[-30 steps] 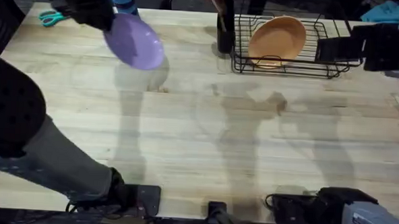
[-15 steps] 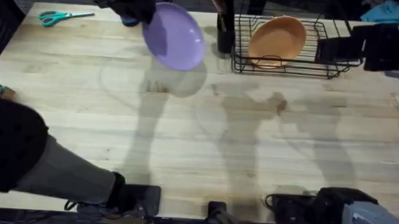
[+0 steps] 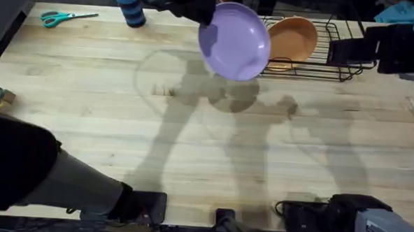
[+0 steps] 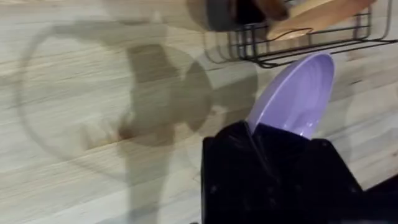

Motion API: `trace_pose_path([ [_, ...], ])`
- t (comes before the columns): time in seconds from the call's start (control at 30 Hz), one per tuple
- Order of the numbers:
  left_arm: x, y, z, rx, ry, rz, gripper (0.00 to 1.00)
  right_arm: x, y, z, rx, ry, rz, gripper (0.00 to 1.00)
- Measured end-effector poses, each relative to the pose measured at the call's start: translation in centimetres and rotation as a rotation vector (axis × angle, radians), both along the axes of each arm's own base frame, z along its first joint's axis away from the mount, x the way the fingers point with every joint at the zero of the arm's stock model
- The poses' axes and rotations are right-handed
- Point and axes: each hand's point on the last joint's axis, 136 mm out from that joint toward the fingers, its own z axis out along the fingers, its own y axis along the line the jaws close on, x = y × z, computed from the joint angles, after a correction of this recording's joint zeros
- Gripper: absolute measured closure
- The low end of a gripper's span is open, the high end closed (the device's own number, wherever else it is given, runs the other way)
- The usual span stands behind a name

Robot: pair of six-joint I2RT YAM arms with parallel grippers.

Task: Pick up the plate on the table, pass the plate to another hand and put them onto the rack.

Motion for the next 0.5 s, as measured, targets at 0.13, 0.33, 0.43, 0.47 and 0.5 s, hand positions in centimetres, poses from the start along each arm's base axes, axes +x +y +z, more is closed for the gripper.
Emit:
trace_pose_path([
  [0.13, -0.24, -0.71, 0.05, -0.028, 0.024, 0.033, 0.958, -0.03, 0.00, -0.01, 0.011, 0.002, -0.012, 0.008],
  [0.33, -0.31, -0.84, 0.03, -0.045, 0.044, 0.066, 0.958, -0.03, 0.01, -0.03, 0.107, 0.009, -0.111, 0.009],
  [0.43, -0.31, -0.84, 0.05, -0.048, 0.047, 0.073, 0.958, -0.03, 0.01, -0.02, 0.171, 0.013, -0.177, 0.009],
  [0.47, -0.32, -0.84, 0.04, -0.049, 0.048, 0.075, 0.958, -0.03, 0.01, -0.02, 0.196, 0.015, -0.204, 0.009],
  [0.5, -0.32, -0.84, 0.04, -0.049, 0.048, 0.076, 0.959, -0.03, 0.01, -0.02, 0.219, 0.017, -0.228, 0.009],
])
